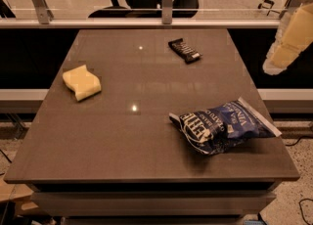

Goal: Move rxbar chocolate near sponge

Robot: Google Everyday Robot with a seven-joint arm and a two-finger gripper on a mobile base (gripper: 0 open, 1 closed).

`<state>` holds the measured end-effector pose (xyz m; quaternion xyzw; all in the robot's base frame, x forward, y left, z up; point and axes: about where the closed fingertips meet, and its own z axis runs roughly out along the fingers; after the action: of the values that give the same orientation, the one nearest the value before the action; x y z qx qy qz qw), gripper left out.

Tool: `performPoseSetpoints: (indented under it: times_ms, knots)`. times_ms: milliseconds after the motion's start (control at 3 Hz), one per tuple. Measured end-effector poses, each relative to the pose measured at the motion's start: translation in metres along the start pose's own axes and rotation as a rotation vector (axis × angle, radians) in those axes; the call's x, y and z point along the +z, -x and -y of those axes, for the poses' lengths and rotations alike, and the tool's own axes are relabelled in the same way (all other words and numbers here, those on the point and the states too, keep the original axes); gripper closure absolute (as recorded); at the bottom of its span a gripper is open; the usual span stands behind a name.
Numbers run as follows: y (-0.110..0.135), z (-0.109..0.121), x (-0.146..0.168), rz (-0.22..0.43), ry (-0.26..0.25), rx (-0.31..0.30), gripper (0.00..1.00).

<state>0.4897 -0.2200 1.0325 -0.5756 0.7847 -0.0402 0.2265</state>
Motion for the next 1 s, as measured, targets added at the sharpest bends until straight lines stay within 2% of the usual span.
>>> performPoseSetpoints:
  times_ms: [333, 667, 1000]
  knots:
    - [0.016, 0.022, -0.007, 0.014, 0.013, 0.070, 0.00]
    - [0.035, 0.046, -0.016, 0.067, -0.014, 0.182, 0.00]
    - [0.035, 0.046, -0.015, 0.068, -0.015, 0.180, 0.00]
